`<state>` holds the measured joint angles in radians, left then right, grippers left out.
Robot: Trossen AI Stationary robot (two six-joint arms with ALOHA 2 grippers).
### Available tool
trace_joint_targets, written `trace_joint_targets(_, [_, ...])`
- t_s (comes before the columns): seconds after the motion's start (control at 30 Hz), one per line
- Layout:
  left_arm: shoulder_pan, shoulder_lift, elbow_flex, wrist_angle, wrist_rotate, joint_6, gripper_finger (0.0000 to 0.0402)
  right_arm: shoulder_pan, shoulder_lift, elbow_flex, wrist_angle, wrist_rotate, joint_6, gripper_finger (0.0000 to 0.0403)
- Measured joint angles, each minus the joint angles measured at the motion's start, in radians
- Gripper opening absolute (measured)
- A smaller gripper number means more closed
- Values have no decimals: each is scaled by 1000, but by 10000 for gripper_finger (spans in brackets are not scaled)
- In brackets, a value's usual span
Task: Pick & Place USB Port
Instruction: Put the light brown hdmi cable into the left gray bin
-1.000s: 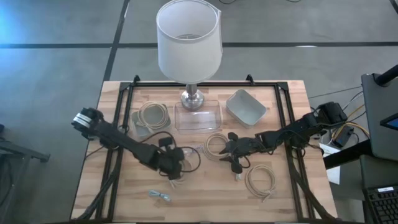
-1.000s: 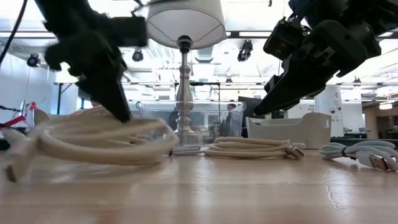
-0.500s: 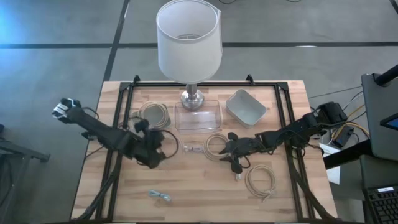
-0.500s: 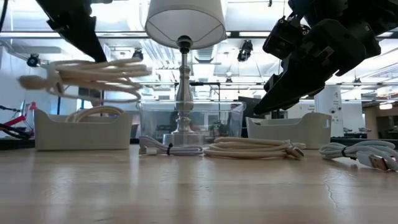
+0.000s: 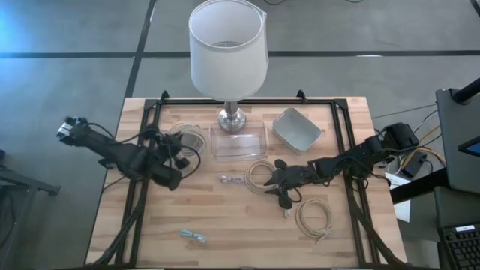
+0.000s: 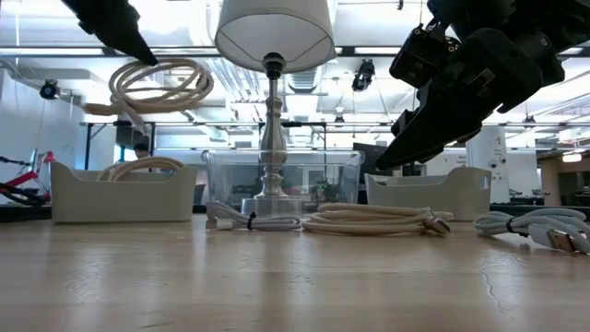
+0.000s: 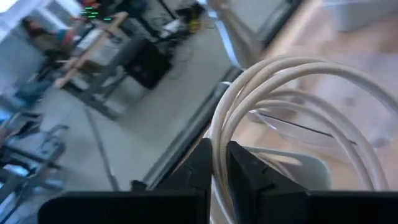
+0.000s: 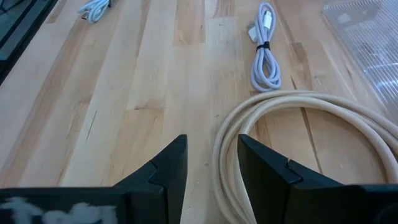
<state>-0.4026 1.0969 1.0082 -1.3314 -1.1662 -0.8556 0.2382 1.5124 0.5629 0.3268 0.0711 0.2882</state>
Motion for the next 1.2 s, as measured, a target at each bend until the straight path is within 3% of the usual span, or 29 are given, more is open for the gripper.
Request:
trace_joint_targets(0.17, [77,2,-48,-4,-47,-85,35,0,0,0,0,0,0,134])
trace_joint_targets(0.5, [262,2,-257,4,-86,-278,35,0,0,0,0,0,0,134])
trace_joint_targets(0.73, [292,2,-374,131,-75,-335,35,0,0,0,0,0,0,134])
trace_joint_targets(0.93, [292,2,-423,209,-9,-320,50,0,0,0,0,2,0,134])
trace_joint_targets(1.2, [291,2,-404,215,133,-288,114,-1,0,0,29,11,0,134])
